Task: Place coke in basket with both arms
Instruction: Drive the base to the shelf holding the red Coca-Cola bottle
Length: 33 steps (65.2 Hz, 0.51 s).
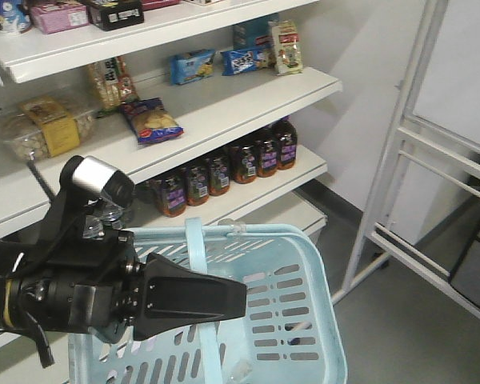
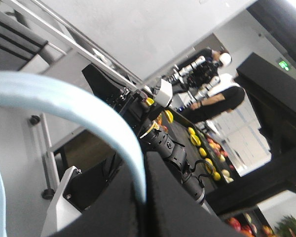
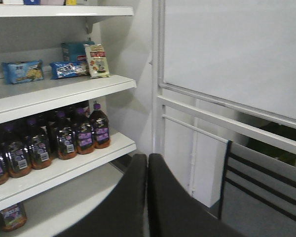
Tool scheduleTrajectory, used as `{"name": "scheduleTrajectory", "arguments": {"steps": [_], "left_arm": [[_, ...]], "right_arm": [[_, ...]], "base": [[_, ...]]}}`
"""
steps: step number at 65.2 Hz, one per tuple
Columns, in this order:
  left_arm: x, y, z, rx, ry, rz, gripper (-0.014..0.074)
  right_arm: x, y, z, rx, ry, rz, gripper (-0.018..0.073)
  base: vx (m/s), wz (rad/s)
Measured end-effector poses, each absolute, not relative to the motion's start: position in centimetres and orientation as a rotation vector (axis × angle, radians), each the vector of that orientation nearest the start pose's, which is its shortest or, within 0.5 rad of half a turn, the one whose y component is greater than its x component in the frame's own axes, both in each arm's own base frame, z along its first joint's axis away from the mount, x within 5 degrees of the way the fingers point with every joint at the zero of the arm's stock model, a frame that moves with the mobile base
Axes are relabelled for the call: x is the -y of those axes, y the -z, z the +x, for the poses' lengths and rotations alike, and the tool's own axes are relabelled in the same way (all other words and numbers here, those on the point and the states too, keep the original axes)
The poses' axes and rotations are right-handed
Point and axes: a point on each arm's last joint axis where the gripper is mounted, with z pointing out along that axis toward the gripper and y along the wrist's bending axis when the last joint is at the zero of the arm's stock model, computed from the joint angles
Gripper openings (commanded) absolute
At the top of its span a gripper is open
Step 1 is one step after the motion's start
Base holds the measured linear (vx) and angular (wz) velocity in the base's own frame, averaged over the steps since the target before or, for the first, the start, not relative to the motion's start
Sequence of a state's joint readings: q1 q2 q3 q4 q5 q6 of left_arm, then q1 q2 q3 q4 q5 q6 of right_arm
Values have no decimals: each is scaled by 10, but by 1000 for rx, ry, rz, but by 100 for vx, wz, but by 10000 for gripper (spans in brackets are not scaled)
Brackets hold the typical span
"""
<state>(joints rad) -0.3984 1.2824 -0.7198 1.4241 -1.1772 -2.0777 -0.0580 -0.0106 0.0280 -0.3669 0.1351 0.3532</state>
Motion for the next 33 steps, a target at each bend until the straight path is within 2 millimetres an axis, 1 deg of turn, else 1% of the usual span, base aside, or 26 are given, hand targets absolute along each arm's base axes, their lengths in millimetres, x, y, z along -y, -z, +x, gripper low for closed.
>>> {"name": "scheduleTrajectory", "arguments": {"steps": [33], "left_arm": [[164,-304,176,-1954,1840,556,-6]], "right_arm": [[8,-193,56,-1627,92,76,-5]], "base": [[7,48]]}}
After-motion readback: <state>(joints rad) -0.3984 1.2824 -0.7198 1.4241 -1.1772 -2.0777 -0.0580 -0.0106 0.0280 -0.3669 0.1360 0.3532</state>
